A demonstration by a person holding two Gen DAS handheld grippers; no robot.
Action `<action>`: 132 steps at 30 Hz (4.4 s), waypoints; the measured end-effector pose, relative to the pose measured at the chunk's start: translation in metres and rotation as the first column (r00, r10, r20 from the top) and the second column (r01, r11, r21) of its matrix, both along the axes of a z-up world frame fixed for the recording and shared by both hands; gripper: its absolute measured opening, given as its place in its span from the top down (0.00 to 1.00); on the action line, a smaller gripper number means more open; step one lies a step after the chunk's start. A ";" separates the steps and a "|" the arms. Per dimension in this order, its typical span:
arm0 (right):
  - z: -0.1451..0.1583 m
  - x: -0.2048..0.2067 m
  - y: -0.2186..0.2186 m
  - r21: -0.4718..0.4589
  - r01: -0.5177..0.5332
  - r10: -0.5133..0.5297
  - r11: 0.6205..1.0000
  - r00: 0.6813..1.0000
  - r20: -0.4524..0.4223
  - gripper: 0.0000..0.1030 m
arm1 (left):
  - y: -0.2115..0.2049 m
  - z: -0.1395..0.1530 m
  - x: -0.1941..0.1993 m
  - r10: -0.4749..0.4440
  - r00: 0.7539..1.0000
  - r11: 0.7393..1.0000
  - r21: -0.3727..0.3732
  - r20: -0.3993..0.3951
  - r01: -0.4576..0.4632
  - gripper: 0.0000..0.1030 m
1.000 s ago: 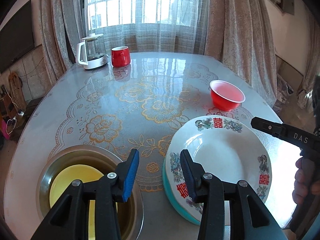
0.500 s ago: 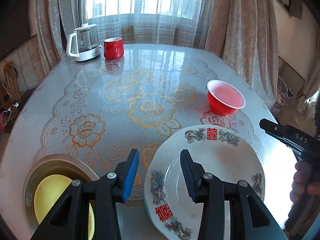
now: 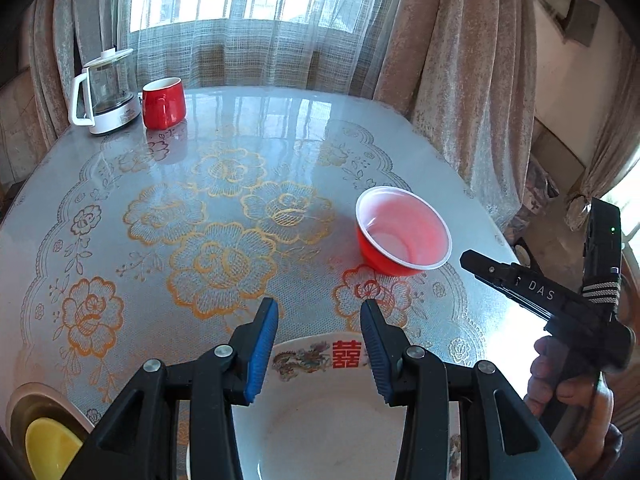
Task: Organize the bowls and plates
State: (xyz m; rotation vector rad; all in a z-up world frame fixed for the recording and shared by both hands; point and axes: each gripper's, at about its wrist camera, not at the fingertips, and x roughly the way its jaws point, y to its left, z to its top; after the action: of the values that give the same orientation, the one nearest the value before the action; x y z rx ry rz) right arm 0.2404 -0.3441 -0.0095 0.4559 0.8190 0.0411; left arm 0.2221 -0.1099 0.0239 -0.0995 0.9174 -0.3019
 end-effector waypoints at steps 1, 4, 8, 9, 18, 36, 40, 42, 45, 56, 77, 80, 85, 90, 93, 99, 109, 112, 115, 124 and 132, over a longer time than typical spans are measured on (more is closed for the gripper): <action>-0.001 0.006 -0.003 0.002 0.004 -0.004 1.000 1.000 -0.003 0.65 | -0.004 -0.001 0.006 0.000 1.000 1.000 -0.005 -0.006 0.000 0.58; -0.004 0.020 -0.010 0.017 0.018 -0.017 1.000 1.000 -0.015 0.66 | -0.015 -0.005 0.022 -0.001 1.000 1.000 -0.012 -0.022 0.001 0.58; -0.009 0.038 -0.014 0.017 0.021 -0.021 1.000 0.999 -0.029 0.68 | -0.028 -0.014 0.045 0.001 0.998 0.999 -0.041 -0.064 -0.004 0.59; -0.011 0.041 -0.014 0.021 0.021 -0.020 1.000 0.999 -0.035 0.68 | -0.032 -0.016 0.050 0.004 0.998 0.999 -0.043 -0.070 -0.007 0.59; -0.026 0.057 -0.012 0.018 -0.018 0.019 1.000 0.998 -0.060 0.82 | -0.053 -0.039 0.083 0.010 0.990 0.999 -0.046 -0.142 -0.017 0.59; 0.016 0.022 0.026 -0.042 -0.147 0.148 0.988 0.988 0.039 0.88 | -0.035 0.005 0.034 -0.042 0.999 0.995 -0.091 -0.004 0.041 0.69; 0.033 0.005 0.045 -0.055 -0.193 0.197 0.980 0.977 0.079 0.88 | -0.017 0.024 0.008 -0.027 0.997 0.997 -0.069 0.066 0.031 0.69; 0.038 -0.004 0.054 -0.059 -0.217 0.222 0.974 0.971 0.091 0.88 | -0.008 0.031 -0.006 -0.021 0.995 0.998 -0.061 0.099 0.028 0.69; 0.042 -0.016 0.070 -0.055 -0.257 0.262 0.965 0.960 0.100 0.88 | 0.007 0.038 -0.024 -0.017 0.992 0.998 -0.060 0.128 0.025 0.69; 0.041 -0.047 0.131 -0.056 -0.403 0.406 0.914 0.908 0.098 0.88 | 0.075 0.037 -0.084 0.066 0.989 0.993 -0.108 0.135 -0.051 0.69; 0.028 -0.086 0.277 -0.041 -0.685 0.686 0.728 0.724 0.071 0.88 | 0.211 0.029 -0.176 0.330 0.937 0.939 -0.146 0.115 -0.312 0.69; 0.026 -0.087 0.292 -0.045 -0.705 0.706 0.708 0.705 0.060 0.88 | 0.221 0.026 -0.186 0.352 0.930 0.930 -0.153 0.106 -0.335 0.69; 0.015 -0.090 0.307 -0.042 -0.728 0.729 0.684 0.684 0.023 0.88 | 0.233 0.015 -0.195 0.373 0.925 0.921 -0.150 0.076 -0.359 0.69; 0.001 -0.096 0.319 -0.053 -0.737 0.737 0.673 0.675 -0.025 0.88 | 0.241 -0.004 -0.197 0.392 0.920 0.913 -0.130 0.020 -0.386 0.69; -0.008 -0.096 0.322 -0.059 -0.737 0.735 0.673 0.676 -0.056 0.88 | 0.243 -0.013 -0.198 0.391 0.920 0.912 -0.134 -0.001 -0.388 0.69; -0.017 -0.099 0.330 -0.071 -0.735 0.730 0.674 0.678 -0.089 0.88 | 0.247 -0.021 -0.199 0.393 0.920 0.912 -0.122 -0.017 -0.392 0.69; -0.021 -0.101 0.333 -0.111 -0.722 0.714 0.683 0.692 -0.111 0.87 | 0.251 -0.029 -0.193 0.400 0.916 0.911 -0.095 -0.027 -0.401 0.69; -0.022 -0.100 0.333 -0.106 -0.717 0.707 0.689 0.697 -0.117 0.86 | 0.252 -0.030 -0.193 0.404 0.914 0.910 -0.089 -0.024 -0.405 0.69; -0.022 -0.099 0.333 -0.108 -0.712 0.701 0.694 0.703 -0.121 0.86 | 0.253 -0.030 -0.193 0.404 0.915 0.911 -0.079 -0.014 -0.404 0.69; -0.022 -0.100 0.335 -0.139 -0.697 0.687 0.704 0.717 -0.119 0.85 | 0.252 -0.031 -0.193 0.397 0.918 0.917 -0.048 0.011 -0.396 0.69; -0.021 -0.109 0.346 -0.253 -0.702 0.703 0.665 0.703 -0.105 0.85 | 0.249 -0.032 -0.192 0.387 0.922 0.922 -0.035 0.020 -0.386 0.69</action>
State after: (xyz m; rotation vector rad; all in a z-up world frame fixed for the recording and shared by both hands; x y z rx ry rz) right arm 0.1314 0.0017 -0.0309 -0.1588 0.9452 0.6499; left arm 0.0298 0.1388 -0.0080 -0.3003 0.8455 0.0511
